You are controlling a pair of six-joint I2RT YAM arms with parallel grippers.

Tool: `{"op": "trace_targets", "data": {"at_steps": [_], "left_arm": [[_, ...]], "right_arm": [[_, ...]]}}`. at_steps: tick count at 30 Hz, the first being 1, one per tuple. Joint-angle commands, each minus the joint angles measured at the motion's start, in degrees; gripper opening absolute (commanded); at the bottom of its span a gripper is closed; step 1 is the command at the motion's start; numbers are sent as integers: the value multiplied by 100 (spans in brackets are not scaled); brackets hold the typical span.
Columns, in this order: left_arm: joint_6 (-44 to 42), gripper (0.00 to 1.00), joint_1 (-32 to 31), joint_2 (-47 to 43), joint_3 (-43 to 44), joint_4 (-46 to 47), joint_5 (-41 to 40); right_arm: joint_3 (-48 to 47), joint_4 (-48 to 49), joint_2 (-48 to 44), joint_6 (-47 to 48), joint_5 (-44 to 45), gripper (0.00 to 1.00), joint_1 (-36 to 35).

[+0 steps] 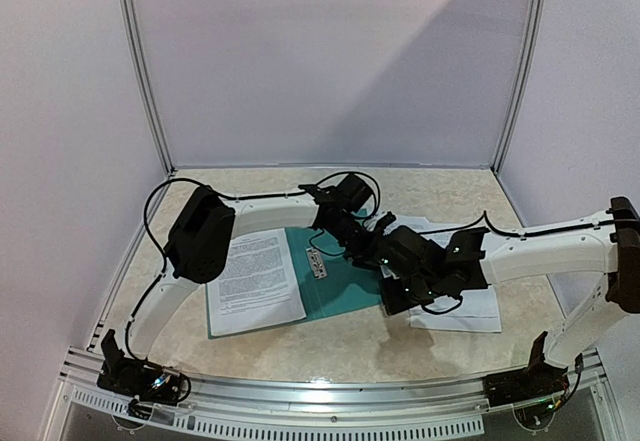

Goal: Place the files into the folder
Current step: Pass from the right arm to the left

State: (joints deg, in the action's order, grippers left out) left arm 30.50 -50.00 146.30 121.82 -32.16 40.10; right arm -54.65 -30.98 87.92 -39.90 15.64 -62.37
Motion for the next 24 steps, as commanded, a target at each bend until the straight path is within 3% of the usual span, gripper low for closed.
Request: {"op": "trace_targets", "data": {"at_steps": [1,2,4,5,9,13,19,24], "left_arm": [[-265,32,-29,10,272,-209,-108],[-333,19,-20,-18,286,-260,-129],[-539,1,-10,-108,310,-372,-173],[-696,0,-2,-168,322,-528,-239],[-1727,0,-1,-640,336,-1136,-767],[-3434,0,-65,-1491,356,-1920,-1860],[-4997,0,-151,-2801,366,-2962,-3718],[-5270,0,-95,-4046,418,-3841,-4177]], "right_arm": [[38,290,-165,126,-257,0,-50],[28,301,-188,137,-317,0,-52],[-17,208,-262,173,-316,6,-49],[-50,123,-314,169,-283,13,-54],[-139,-131,-759,173,-77,35,-34],[-98,-65,-1775,237,-183,58,224],[-13,367,-2930,491,-390,80,778],[-627,660,-2892,1084,-1000,89,1273]]}}
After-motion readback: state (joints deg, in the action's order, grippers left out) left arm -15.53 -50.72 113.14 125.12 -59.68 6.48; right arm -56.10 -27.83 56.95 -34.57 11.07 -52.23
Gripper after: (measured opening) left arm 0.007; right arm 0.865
